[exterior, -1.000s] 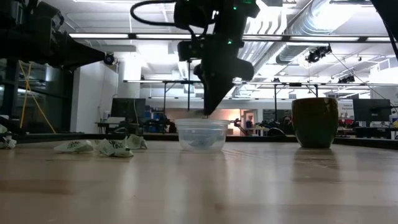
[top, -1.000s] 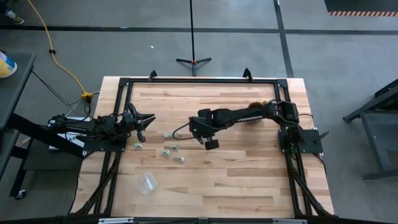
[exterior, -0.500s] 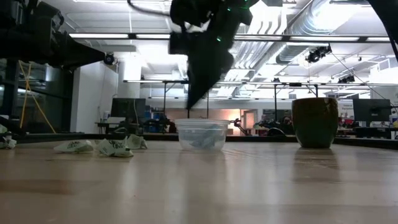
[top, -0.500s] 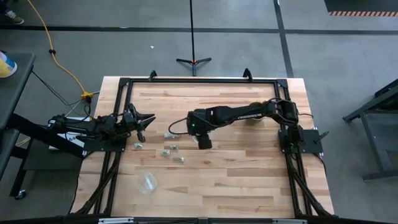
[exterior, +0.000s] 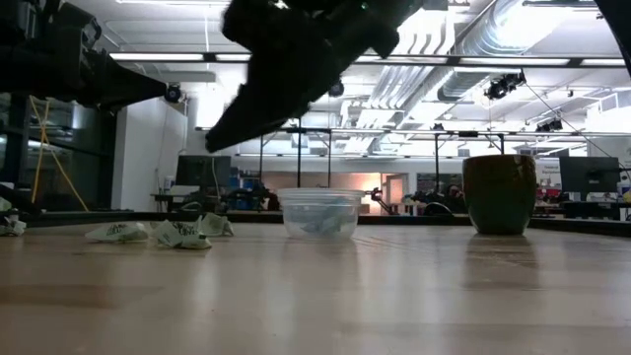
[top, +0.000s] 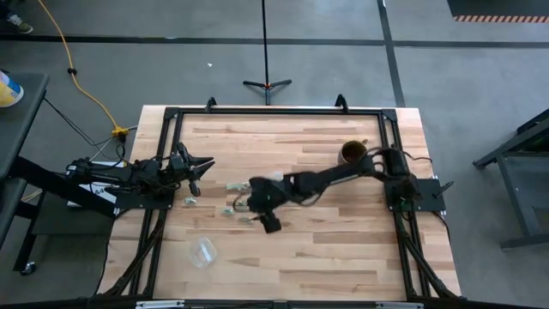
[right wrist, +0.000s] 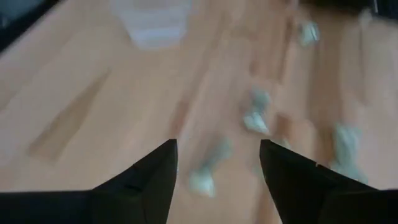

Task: Pick and place items into bin
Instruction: Put the green stevia packet into the top transparent bin

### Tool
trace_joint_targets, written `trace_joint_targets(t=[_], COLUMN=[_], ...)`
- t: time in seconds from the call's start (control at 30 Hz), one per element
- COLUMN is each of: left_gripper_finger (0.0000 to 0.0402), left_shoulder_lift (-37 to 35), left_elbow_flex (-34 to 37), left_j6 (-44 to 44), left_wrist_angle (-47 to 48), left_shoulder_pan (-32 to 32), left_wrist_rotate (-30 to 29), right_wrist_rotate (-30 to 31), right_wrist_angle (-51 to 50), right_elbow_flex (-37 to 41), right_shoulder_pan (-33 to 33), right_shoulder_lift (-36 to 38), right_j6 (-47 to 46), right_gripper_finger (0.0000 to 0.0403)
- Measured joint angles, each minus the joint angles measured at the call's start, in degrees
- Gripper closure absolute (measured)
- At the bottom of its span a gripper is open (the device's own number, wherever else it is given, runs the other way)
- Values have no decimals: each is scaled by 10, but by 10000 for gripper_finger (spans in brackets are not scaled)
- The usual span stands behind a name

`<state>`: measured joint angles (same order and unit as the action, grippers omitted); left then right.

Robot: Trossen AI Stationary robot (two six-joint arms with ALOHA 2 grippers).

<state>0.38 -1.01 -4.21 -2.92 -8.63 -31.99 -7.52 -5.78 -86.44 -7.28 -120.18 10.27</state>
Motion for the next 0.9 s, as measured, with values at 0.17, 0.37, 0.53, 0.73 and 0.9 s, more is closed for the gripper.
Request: trace_joint_targets(t=[0.17, 0.37, 0.53, 0.73, 0.9], left_gripper_finger=[305, 305, 305, 305, 305], left_shoulder_lift=[0, 0, 0, 0, 0], left_elbow_flex=[0, 0, 0, 0, 0], left_j6=[0, 0, 0, 0, 0], left_wrist_angle=[0, 0, 0, 0, 0], left_shoulder_pan=[0, 0, 0, 0, 0], left_wrist_rotate=[6, 13, 14, 14, 14], right_wrist_rotate=[65, 143, 133, 136, 132], right_wrist_angle=[57, 83, 86, 79, 57], right_elbow_flex=[4, 3, 4, 4, 4], right_shoulder_pan=[-35, -45, -45, -44, -44], right_shoulder_lift=[-40, -67, -93, -96, -96], right_j6=[-5, -78, -130, -148, -150], right_gripper_finger=[196, 213, 224, 243, 281])
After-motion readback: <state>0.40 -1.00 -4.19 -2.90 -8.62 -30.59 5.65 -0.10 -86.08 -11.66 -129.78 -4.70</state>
